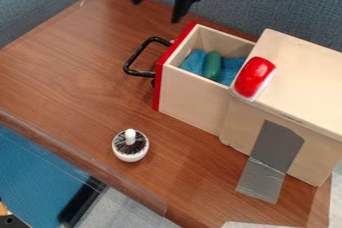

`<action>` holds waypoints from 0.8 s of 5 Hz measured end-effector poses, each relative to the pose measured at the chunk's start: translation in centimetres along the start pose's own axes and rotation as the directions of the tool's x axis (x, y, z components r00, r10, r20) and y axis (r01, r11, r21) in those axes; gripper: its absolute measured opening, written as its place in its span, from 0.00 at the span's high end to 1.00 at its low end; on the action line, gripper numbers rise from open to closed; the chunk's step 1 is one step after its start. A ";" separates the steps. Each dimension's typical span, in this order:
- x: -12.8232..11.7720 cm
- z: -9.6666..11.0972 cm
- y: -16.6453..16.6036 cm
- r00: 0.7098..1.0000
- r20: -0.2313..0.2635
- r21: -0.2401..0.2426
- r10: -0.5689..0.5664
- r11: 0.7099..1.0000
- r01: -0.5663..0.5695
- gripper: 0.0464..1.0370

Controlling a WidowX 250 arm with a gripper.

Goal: Move the red thing on top of the drawer and put it on the middle of the table

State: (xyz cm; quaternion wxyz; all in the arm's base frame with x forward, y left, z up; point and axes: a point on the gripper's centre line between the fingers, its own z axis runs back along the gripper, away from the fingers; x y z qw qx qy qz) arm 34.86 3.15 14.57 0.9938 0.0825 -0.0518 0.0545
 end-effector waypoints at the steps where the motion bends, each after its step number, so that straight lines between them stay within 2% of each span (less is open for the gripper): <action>1: 0.6 2.2 -4.0 0.994 0.044 -0.074 -0.097 0.992 0.100 0.04; 2: 0.4 3.5 -7.9 0.979 0.071 -0.107 -0.189 0.975 0.196 0.04; 3: -0.6 3.9 -12.1 0.957 0.101 -0.119 -0.273 0.951 0.284 0.04; 4: -1.4 3.2 -14.3 0.938 0.094 -0.107 -0.335 0.933 0.344 0.04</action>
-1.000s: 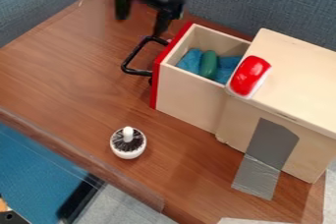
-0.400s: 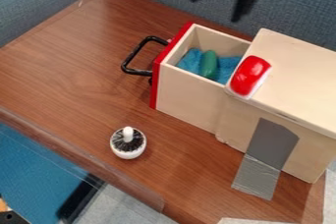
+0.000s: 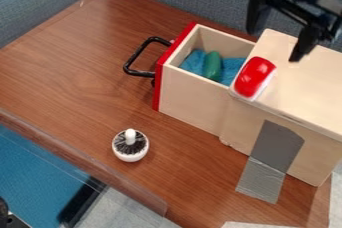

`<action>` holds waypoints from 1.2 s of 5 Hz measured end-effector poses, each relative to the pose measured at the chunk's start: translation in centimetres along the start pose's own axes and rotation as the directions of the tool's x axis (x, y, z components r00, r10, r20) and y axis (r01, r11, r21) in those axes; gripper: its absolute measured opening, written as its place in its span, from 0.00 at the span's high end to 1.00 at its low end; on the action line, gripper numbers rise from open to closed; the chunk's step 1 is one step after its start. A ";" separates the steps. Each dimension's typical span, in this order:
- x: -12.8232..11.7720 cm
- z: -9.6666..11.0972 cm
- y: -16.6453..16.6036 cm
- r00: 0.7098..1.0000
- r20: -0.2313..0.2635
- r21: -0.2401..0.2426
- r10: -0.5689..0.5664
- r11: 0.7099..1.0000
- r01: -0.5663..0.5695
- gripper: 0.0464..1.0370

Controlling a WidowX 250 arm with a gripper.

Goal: Move the red thing on top of the drawer and put it on the middle of the table

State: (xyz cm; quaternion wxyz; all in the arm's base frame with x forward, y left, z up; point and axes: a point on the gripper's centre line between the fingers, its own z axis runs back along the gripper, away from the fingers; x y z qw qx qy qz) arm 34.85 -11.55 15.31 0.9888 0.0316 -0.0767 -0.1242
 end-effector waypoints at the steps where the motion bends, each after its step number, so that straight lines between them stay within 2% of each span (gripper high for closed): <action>1: -0.4 -0.9 -0.3 1.000 -0.021 0.024 -0.009 1.000 0.009 0.04; 2: -1.2 -2.1 -0.6 0.998 -0.066 0.052 -0.020 0.998 0.023 0.04; 3: -2.0 -3.0 -0.4 0.995 -0.096 0.066 -0.018 0.998 0.025 0.09; 4: -2.2 -3.9 -0.5 0.992 -0.116 0.062 -0.040 0.997 0.048 0.39; 5: -2.3 -3.9 0.0 0.992 -0.126 0.073 -0.029 0.997 0.039 0.46; 6: -2.8 -3.5 2.6 0.992 -0.127 0.079 0.017 0.997 -0.007 0.46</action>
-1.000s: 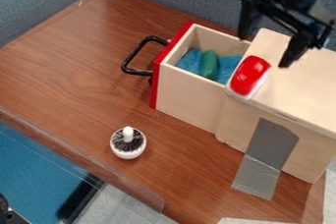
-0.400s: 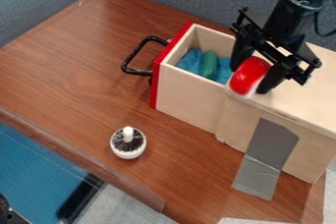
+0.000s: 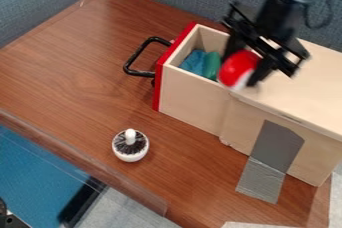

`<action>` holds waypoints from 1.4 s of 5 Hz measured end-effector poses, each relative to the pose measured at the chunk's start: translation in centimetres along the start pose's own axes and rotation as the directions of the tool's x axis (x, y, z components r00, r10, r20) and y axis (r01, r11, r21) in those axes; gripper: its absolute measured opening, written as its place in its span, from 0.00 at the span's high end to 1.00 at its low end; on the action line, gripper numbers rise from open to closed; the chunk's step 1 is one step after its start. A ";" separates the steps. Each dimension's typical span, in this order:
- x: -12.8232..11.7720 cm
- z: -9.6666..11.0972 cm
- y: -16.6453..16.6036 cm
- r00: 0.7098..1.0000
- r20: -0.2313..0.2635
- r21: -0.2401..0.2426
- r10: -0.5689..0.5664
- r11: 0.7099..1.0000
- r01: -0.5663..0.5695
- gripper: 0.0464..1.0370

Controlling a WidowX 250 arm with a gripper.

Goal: Move the red thing on top of the drawer and put it on the middle of the table

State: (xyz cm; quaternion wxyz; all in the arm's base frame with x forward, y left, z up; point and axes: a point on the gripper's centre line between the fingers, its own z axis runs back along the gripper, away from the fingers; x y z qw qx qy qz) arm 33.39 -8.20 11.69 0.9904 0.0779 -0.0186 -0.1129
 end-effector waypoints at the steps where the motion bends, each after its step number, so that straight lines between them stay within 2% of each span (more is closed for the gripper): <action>1: -2.4 -0.1 4.1 0.996 0.005 -0.031 0.084 0.996 -0.084 0.46; 2: -6.1 -1.7 7.9 0.983 -0.031 -0.045 0.179 0.983 -0.181 0.46; 4: -12.0 -6.0 13.1 0.939 -0.097 -0.038 0.329 0.942 -0.333 0.46; 5: -13.1 -8.1 14.4 0.920 -0.042 -0.056 0.391 0.918 -0.392 0.46; 6: -13.1 -11.2 14.4 0.902 -0.001 -0.053 0.432 0.900 -0.432 0.46; 7: -13.0 -13.6 14.5 0.901 0.010 -0.031 0.434 0.900 -0.434 0.46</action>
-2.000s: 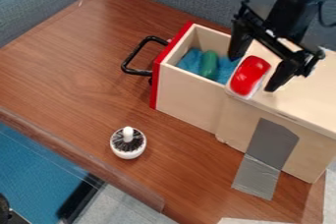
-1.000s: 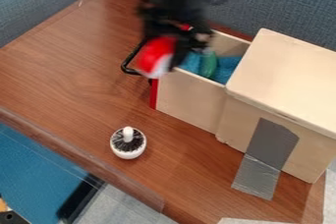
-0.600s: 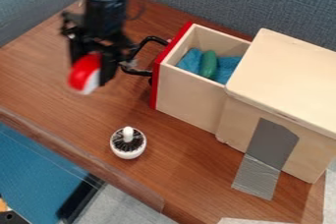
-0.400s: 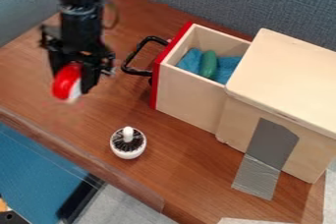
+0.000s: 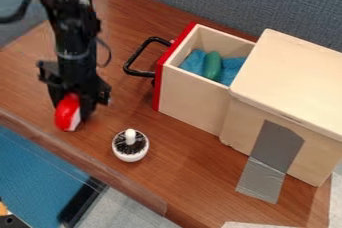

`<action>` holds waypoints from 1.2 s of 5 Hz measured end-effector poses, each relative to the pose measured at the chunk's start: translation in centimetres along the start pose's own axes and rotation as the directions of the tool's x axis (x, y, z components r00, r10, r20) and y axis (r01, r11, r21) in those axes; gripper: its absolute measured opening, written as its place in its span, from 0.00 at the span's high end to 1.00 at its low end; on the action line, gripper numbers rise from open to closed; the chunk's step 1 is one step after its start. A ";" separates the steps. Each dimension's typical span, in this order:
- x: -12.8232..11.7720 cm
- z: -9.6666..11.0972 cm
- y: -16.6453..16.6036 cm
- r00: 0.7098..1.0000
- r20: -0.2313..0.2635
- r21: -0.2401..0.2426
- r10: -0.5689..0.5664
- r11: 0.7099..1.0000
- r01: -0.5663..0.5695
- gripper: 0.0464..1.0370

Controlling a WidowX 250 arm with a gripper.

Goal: Move the red thing on top of the drawer and put it on the middle of the table

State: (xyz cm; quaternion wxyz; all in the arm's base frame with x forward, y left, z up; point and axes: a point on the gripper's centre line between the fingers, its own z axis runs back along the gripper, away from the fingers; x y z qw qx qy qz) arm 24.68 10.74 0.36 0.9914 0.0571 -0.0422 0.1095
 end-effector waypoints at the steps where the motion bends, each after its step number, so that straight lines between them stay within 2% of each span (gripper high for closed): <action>1: 1.1 -0.3 0.2 0.999 0.036 0.031 -0.012 0.999 0.011 0.46; 2: 1.3 -0.5 0.1 1.000 0.022 0.029 -0.018 0.999 0.018 0.40; 3: 0.4 0.0 0.0 0.999 -0.017 0.022 -0.042 0.999 0.043 0.12; 4: 0.6 2.9 0.4 0.999 0.032 -0.008 -0.016 1.000 0.017 0.03; 5: 0.4 5.8 1.2 0.998 0.054 -0.044 0.013 0.999 -0.010 0.03; 6: 0.2 7.4 1.4 0.997 0.074 -0.053 -0.008 0.999 0.012 0.04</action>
